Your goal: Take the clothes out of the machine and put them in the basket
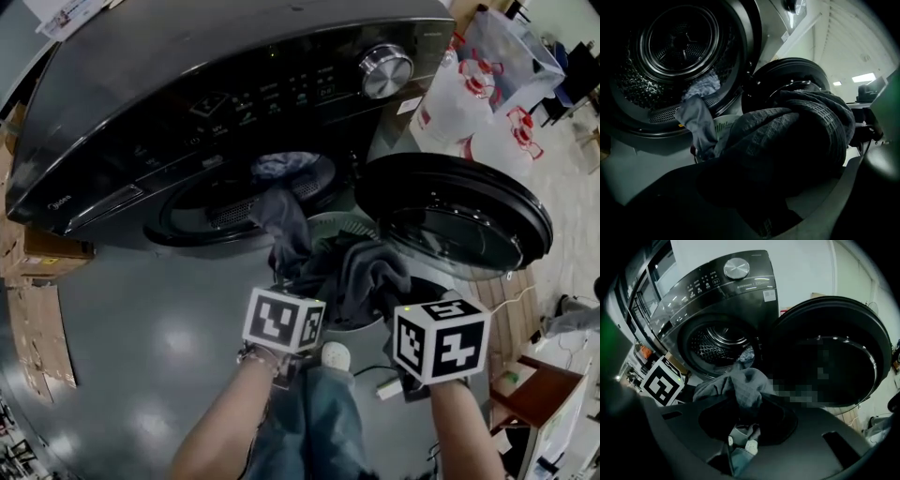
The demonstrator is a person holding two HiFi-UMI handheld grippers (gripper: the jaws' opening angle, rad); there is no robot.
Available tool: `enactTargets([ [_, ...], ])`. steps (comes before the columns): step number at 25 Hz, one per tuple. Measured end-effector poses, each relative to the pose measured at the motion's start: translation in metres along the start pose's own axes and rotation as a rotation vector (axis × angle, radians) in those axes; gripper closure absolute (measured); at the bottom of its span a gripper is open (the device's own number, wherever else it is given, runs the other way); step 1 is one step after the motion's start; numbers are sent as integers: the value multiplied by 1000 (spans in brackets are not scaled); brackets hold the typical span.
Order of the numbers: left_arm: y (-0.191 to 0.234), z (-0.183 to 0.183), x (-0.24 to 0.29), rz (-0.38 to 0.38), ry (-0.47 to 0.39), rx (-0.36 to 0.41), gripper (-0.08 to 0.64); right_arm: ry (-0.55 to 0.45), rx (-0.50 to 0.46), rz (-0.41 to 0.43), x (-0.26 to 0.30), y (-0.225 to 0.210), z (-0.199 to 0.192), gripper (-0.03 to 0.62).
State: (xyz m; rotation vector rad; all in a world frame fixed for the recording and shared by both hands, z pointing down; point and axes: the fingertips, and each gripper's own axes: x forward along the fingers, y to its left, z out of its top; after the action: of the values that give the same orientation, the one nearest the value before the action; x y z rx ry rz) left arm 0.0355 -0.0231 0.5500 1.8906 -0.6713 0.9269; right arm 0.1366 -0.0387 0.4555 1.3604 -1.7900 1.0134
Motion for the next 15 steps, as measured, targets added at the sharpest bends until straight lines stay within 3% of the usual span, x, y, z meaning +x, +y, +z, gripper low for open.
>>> enactTargets([
  [6,29,-14,32,35,40,-18,373,32,28,-13,43,-10,-22,499],
  [11,50,-30,69,30,96,13,367,100,38,-27,82,-21,-48,499],
  [15,71,-42,97,48,118,-39,367,150,49,-40,114,-30,-70,499],
])
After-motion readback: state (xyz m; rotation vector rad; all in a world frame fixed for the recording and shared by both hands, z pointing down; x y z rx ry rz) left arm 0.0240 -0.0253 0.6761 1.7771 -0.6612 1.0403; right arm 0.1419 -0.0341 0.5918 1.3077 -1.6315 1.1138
